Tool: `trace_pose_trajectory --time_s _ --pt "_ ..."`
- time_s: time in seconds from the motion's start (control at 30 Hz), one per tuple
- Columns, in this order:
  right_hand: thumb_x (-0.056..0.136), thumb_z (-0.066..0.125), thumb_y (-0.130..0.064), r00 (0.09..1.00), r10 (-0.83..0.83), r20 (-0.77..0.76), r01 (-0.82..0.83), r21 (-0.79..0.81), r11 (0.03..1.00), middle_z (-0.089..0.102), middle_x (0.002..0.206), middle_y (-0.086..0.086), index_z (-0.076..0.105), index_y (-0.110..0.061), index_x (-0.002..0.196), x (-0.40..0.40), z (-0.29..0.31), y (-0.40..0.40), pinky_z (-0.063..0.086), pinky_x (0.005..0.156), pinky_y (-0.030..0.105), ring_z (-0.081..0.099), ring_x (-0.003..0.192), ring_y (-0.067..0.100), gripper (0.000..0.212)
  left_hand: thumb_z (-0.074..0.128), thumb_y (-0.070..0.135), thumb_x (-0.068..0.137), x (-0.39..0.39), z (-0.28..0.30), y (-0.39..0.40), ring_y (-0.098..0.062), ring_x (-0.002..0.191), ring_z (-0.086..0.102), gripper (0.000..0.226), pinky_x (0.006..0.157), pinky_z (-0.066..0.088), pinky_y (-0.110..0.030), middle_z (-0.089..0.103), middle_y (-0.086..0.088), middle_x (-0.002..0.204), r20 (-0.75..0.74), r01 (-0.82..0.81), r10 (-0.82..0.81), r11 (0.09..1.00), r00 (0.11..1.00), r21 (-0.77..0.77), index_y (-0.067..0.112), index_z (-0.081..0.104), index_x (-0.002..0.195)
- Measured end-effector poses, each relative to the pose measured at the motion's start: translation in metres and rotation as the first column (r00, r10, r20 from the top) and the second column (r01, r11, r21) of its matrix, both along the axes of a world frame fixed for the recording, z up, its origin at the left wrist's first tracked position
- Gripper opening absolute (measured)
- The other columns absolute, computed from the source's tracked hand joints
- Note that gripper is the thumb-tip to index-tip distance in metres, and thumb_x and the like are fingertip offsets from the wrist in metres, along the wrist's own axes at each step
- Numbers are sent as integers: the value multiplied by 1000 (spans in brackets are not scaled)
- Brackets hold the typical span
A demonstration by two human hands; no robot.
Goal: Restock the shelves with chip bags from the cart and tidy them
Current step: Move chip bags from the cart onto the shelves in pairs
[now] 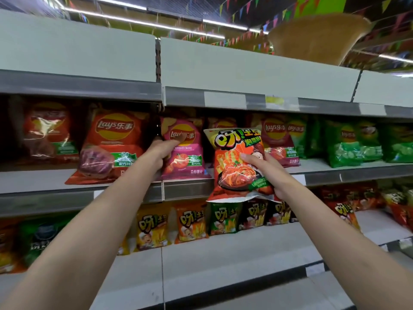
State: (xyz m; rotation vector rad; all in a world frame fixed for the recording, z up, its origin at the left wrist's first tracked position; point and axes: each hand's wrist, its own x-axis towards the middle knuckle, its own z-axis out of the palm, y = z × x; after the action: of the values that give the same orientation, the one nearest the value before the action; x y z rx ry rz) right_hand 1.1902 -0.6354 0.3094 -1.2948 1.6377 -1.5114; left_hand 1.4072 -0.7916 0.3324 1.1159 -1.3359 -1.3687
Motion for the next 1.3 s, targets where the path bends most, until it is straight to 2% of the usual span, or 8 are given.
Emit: trace_pose_trajectory --time_s 0.33,0.5,0.63,0.73,0.83,0.93,1.1,1.3 --pt "63 78 -61 996 93 10 -93 -32 995 59 130 -6 45 -27 139 -4 -3 -7 42 106 42 56 118 17 90 76 51 73 3 5 21 -33 131 44 101 106 41 -45 37 -16 147 172 -208 251 949 952 -237 7 24 147" --pt "75 74 -51 985 172 28 -170 -62 983 58 129 -6 44 -23 138 -3 -5 5 43 102 35 55 117 15 75 71 44 82 -5 10 61 -32 132 40 74 107 40 -47 32 -14 144 155 -315 403 859 902 -404 8 37 138" --pt "80 72 -42 976 210 55 -206 -70 976 60 118 -9 45 -22 130 -12 -8 29 46 76 18 59 98 4 60 65 35 90 -26 2 103 -18 98 65 41 84 55 -30 61 -12 118 52 -116 140 939 989 -325 9 51 118" --pt "77 73 -48 977 210 41 -207 -66 976 57 124 -8 40 -22 136 -27 -11 50 44 90 23 56 109 9 72 63 40 89 -51 -5 144 -15 91 68 43 74 56 -23 64 -12 114 39 40 -31 965 999 -260 8 52 116" --pt "69 77 -55 977 208 50 -204 -77 976 56 131 -5 37 -23 142 -44 -14 73 43 101 34 55 118 16 90 59 46 90 -74 -13 180 -14 91 65 31 80 54 -28 66 -6 105 101 174 -154 959 983 -226 16 53 99" --pt "51 82 -67 980 187 62 -184 -48 982 59 131 -4 37 -25 143 -64 -15 102 45 104 43 58 117 18 111 61 60 78 -102 -25 209 -18 100 63 67 87 52 -35 66 -4 112 127 286 -268 945 955 -160 12 50 124" --pt "74 79 -41 971 208 117 -201 -67 977 69 115 -2 50 -23 132 -109 -33 151 54 93 39 69 101 15 67 62 54 71 -158 -48 250 -17 106 66 60 90 51 -36 68 -1 119 40 498 -496 862 867 -94 22 56 121" --pt "65 80 -48 984 88 153 -86 -20 996 66 118 1 46 -20 134 -165 -62 208 55 89 36 68 101 16 82 75 48 68 -228 -79 286 -22 109 65 68 98 50 -41 67 -4 120 65 592 -589 803 806 -65 22 53 126"
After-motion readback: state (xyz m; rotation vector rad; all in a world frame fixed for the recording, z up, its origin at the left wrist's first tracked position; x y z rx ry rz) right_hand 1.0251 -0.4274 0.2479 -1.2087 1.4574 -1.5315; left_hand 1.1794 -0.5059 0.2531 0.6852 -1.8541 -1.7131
